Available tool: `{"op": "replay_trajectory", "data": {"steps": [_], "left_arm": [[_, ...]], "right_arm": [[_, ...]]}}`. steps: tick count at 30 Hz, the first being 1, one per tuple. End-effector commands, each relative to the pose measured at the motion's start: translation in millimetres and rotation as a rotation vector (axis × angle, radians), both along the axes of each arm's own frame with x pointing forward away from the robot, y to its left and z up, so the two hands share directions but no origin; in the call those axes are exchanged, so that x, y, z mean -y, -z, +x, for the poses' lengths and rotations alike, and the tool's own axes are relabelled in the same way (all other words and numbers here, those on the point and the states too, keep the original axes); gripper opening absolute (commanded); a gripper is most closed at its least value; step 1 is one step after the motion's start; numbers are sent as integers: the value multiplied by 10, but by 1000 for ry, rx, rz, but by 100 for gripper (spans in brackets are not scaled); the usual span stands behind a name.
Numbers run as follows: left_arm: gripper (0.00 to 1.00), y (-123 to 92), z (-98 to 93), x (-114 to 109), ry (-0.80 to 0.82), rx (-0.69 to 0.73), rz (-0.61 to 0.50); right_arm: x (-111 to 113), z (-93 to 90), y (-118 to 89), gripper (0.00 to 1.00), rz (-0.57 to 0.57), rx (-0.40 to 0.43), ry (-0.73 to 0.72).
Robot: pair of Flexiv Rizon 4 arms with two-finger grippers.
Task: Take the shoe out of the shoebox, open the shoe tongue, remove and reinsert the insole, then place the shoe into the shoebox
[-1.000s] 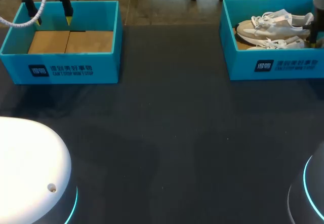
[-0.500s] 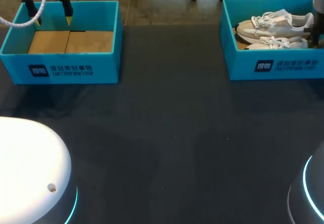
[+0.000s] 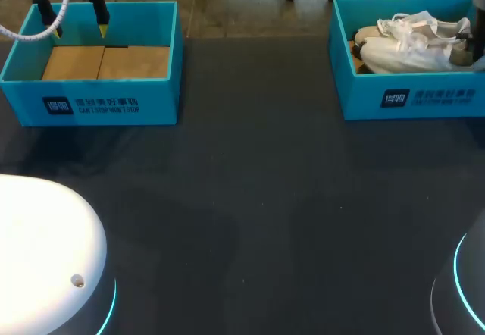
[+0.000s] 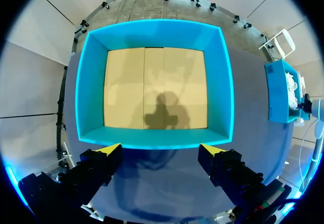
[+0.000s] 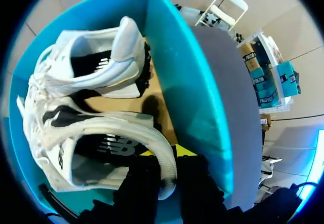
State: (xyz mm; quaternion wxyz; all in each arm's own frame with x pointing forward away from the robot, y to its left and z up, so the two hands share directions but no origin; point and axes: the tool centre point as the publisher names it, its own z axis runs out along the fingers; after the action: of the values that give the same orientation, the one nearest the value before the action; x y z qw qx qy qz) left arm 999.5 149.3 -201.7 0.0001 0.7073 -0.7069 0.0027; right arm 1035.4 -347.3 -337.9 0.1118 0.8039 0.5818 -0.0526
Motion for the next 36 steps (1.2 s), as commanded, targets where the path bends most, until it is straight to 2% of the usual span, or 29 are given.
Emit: {"op": "replay_trajectory", "data": {"steps": [1, 14, 17, 24, 31, 36], "left_arm": [[100, -9, 0, -3, 0, -1, 2], [100, -9, 0, -3, 0, -1, 2], [100, -9, 0, -3, 0, -1, 2], [100, -9, 0, -3, 0, -1, 2], [100, -9, 0, -3, 0, -1, 2], [100, -9, 0, -3, 0, -1, 2]], "right_arm": [[-51, -106, -385, 0, -3, -4, -22], [-293, -249, -1128, 0, -73, -26, -104], [-321, -281, -1302, 0, -16, 3, -120], [-335, -341, -1746, 0, -63, 20, -143], [-435, -410, -2041, 0, -43, 45, -175], [-520, -480, -2182, 0, -32, 24, -213]]}}
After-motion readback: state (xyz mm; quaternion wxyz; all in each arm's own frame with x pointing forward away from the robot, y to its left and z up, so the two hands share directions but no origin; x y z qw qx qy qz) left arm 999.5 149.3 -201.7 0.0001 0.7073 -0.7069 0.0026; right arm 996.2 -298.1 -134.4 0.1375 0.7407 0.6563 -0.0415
